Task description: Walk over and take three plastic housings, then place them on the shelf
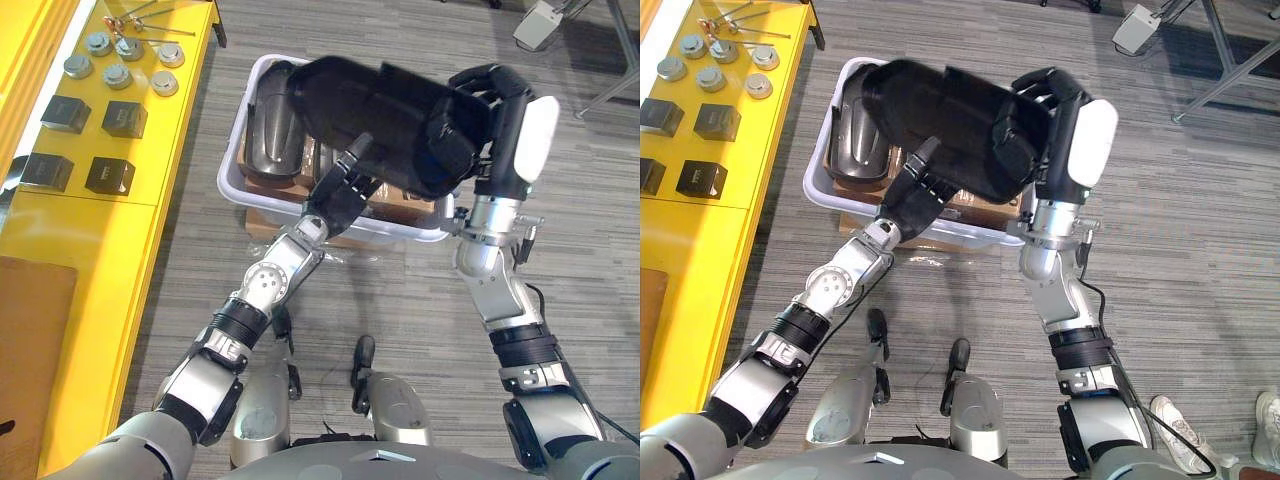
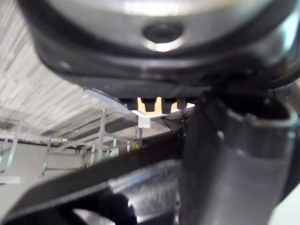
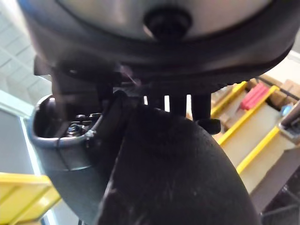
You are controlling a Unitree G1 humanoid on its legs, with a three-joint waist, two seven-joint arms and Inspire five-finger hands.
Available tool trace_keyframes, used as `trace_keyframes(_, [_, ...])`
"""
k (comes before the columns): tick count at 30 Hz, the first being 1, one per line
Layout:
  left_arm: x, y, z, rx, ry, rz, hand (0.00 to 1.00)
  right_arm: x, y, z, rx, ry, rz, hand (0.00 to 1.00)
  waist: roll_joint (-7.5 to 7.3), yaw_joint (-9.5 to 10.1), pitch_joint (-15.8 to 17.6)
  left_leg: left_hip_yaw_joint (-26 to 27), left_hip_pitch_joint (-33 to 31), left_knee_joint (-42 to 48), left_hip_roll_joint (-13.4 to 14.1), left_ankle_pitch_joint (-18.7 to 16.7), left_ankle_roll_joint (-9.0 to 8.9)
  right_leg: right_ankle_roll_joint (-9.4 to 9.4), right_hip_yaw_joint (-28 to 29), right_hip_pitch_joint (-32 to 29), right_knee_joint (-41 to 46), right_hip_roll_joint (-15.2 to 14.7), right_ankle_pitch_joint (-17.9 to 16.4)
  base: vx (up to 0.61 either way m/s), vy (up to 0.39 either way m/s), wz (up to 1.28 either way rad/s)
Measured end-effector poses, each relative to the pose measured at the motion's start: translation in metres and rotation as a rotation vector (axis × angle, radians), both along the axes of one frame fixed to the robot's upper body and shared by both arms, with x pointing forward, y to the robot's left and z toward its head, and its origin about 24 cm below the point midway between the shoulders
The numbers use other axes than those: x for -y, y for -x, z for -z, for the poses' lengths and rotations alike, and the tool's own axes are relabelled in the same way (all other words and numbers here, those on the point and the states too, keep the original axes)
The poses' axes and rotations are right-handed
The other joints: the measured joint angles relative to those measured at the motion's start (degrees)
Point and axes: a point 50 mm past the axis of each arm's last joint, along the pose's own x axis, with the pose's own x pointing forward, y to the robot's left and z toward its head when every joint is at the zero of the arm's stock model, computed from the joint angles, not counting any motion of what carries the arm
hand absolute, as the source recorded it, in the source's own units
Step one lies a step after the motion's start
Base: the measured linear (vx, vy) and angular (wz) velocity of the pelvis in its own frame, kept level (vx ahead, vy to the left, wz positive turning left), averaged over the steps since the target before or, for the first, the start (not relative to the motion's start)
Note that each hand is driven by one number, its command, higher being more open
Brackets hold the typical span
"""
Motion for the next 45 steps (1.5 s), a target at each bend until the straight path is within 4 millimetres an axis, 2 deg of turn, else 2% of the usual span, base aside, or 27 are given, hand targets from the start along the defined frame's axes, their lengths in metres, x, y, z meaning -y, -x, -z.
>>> trace_keyframes(3, [-0.001,0.000,0.000,-0.018,0.058,-0.010,1.00,-0.008,0.004,0.009,-0.014,-0.022,-0.026,0.00,0.00,-0.10,0.0,-0.1,0.1,0.1,0.0,0.0,-0.01,-0.07,-0.3,0.2,-0.1,0.0,-0.1,0.05,-0.021,0.02])
trace_keyframes(4, [-0.001,0.000,0.000,-0.019,0.066,-0.018,0.00,-0.008,0.005,0.012,-0.017,-0.028,-0.031,0.00,0.00,-0.09,0.0,-0.1,0.2,0.1,0.0,0.0,0.00,-0.10,-0.4,0.3,-0.1,0.0,-0.1,0.03,-0.015,0.03])
trace_keyframes(8, [-0.003,0.000,0.000,-0.029,0.118,-0.033,0.00,-0.011,0.011,0.021,-0.031,-0.030,-0.056,0.00,0.03,-0.02,0.0,-0.4,0.3,0.0,-0.1,0.0,-0.04,-0.11,-0.5,0.5,-0.2,0.0,-0.1,0.01,-0.005,0.02])
trace_keyframes(13, [-0.006,0.005,0.010,-0.020,0.141,-0.040,0.00,-0.015,0.021,0.036,-0.040,-0.069,-0.062,0.00,0.05,-0.01,0.0,-0.9,0.3,0.0,-0.1,-0.4,-0.51,-0.10,-0.7,0.7,-0.2,0.0,-0.1,-0.01,-0.001,0.02])
trace_keyframes(17, [-0.004,0.010,0.016,-0.008,0.096,-0.049,0.00,-0.015,0.028,0.045,-0.039,-0.078,-0.059,0.00,0.05,0.18,0.0,-1.2,0.3,0.0,-0.3,-0.4,-0.55,-0.08,-1.0,0.8,-0.2,-0.1,-0.1,0.01,-0.003,0.03])
trace_keyframes(21, [-0.009,0.009,0.016,0.034,0.029,-0.096,0.00,-0.024,0.035,0.045,0.016,-0.061,-0.117,0.00,0.07,-0.07,-0.2,-1.2,0.3,0.0,-0.3,-0.5,-0.52,-0.08,-1.0,0.8,-0.2,-0.1,-0.1,0.00,0.000,0.00])
trace_keyframes(23, [-0.011,0.011,0.019,0.041,0.014,-0.112,0.00,-0.027,0.036,0.047,0.007,-0.066,-0.119,0.00,0.04,-0.08,-0.8,-1.2,0.2,0.0,-0.3,-0.5,-0.48,-0.08,-1.0,0.8,-0.4,-0.1,-0.1,0.02,-0.008,0.00])
trace_keyframes(30, [-0.010,0.025,0.040,-0.001,-0.009,-0.127,0.00,-0.025,0.047,0.067,-0.061,-0.076,-0.109,0.00,-0.02,0.08,-6.1,-1.2,0.4,0.1,-0.8,-0.7,-0.24,-0.09,-1.4,1.8,-1.9,-0.5,-0.2,0.06,-0.006,0.01])
trace_keyframes(31, [-0.011,0.027,0.041,-0.004,-0.009,-0.129,0.00,-0.025,0.048,0.068,-0.066,-0.076,-0.110,1.00,-0.06,0.07,-6.6,-1.2,0.6,0.1,-0.8,-0.7,-0.24,-0.10,-1.4,1.9,-2.0,-0.5,-0.2,0.05,-0.008,-0.01])
trace_keyframes(35, [-0.008,0.029,0.041,0.026,-0.042,-0.142,0.00,-0.025,0.053,0.077,-0.102,-0.072,-0.114,1.00,-0.02,0.12,-8.1,-1.3,1.6,0.0,-0.7,-1.6,-0.96,-0.16,-1.7,3.0,-2.0,-0.4,-0.5,0.00,0.000,0.00])
trace_keyframes(39, [-0.009,0.033,0.036,0.076,-0.095,-0.166,0.00,-0.023,0.062,0.090,-0.150,-0.081,-0.099,1.00,-0.13,0.07,-11.1,-1.3,1.6,0.0,-0.7,-2.2,-1.06,-0.09,-1.8,3.2,-2.5,-0.4,-0.5,0.00,0.000,0.00])
trace_keyframes(45, [-0.012,0.034,0.028,0.126,-0.214,-0.232,0.00,-0.023,0.065,0.096,-0.183,-0.092,-0.089,1.00,-0.45,0.19,-13.7,-1.3,1.7,0.0,-0.7,-1.9,-0.70,-0.02,-1.9,3.5,-3.1,-0.3,-0.5,0.01,0.001,0.00])
